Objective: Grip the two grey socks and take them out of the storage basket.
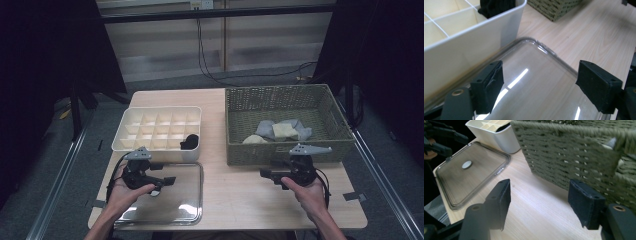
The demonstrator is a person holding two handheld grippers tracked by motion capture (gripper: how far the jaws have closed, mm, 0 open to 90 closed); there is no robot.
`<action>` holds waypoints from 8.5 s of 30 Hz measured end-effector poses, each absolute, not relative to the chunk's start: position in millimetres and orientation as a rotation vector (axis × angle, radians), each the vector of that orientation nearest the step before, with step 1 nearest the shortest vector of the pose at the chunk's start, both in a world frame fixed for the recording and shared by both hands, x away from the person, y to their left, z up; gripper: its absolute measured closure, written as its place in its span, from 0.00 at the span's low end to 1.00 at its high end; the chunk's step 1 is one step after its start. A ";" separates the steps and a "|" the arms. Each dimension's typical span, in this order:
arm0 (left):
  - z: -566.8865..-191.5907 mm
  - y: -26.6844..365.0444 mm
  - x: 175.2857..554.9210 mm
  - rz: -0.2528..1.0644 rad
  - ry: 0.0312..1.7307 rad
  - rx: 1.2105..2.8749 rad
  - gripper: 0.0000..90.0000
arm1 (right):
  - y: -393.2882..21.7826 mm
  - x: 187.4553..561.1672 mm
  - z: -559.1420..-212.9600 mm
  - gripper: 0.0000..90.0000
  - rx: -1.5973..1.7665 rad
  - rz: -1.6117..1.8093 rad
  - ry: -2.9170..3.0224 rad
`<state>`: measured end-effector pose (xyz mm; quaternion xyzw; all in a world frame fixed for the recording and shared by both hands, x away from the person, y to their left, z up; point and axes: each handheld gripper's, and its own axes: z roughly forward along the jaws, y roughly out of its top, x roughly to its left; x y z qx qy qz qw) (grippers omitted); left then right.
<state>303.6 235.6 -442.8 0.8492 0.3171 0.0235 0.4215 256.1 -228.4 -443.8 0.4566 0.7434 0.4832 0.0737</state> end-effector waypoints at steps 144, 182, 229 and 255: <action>-460.8 245.2 281.8 0.117 0.825 2.077 0.14 | -251.7 430.6 -374.8 0.93 1.481 1.328 2.167; -462.9 239.8 282.5 0.135 0.795 2.110 0.19 | -247.3 344.6 -331.3 0.93 1.305 1.538 2.093; -446.8 122.6 294.8 0.077 0.516 2.146 0.61 | -205.7 268.3 -446.5 0.93 1.375 1.464 2.344; -468.5 73.4 279.6 -0.072 0.378 2.206 0.79 | -194.6 272.5 -488.3 0.87 1.398 1.323 2.459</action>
